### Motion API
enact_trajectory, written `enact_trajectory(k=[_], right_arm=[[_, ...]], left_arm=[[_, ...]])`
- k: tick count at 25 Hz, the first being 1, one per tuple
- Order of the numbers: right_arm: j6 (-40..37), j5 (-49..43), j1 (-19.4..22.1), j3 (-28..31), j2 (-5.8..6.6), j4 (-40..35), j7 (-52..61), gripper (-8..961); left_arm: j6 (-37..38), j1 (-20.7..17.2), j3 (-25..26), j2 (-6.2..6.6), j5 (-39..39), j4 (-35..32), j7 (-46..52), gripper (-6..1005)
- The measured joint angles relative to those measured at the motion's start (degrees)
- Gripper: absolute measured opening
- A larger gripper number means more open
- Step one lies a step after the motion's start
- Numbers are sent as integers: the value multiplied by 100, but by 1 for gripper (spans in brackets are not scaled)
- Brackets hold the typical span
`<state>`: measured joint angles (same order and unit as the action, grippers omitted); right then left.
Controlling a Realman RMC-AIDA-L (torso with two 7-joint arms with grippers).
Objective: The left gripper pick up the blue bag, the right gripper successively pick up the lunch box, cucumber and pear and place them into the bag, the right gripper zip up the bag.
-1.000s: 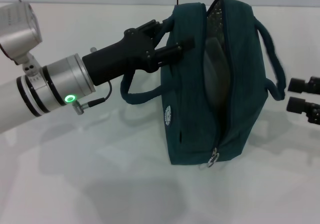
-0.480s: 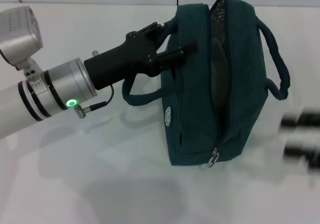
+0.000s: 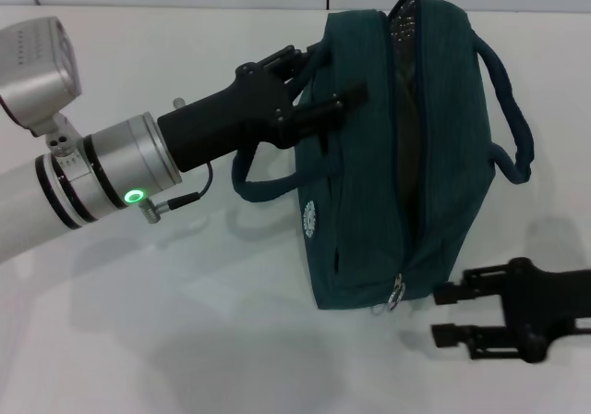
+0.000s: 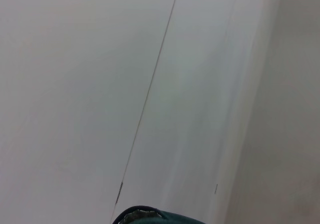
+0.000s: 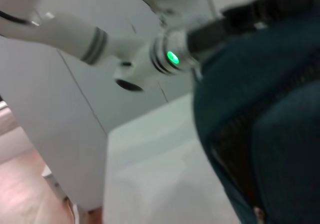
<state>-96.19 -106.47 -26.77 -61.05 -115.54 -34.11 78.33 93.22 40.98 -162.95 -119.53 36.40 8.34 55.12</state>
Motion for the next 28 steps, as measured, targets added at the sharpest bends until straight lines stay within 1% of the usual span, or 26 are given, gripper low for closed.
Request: enact_trajectory(k=[5,7,12,14,28], right_arm=[[490,112,-223,-71,-54,261,66,520],[695,333,-296,-248,-56,361,66,520],[1112,837,-487,-1390,-57,406,66,519],[1190,935,-517,-1608,-57,404,68,519],[1313,1074,-489,-1671,-64,401,12,516]], left_arm=[[0,19,0,0,-28,1,-1,801],[0,22,0,-5,-29,0,-1,801],[0,22,0,-1,-29,-48,-33,800],[-1,20,0,0,-29,-57,-57,800],[-7,21,0,-9,-17,-163,-155,797]])
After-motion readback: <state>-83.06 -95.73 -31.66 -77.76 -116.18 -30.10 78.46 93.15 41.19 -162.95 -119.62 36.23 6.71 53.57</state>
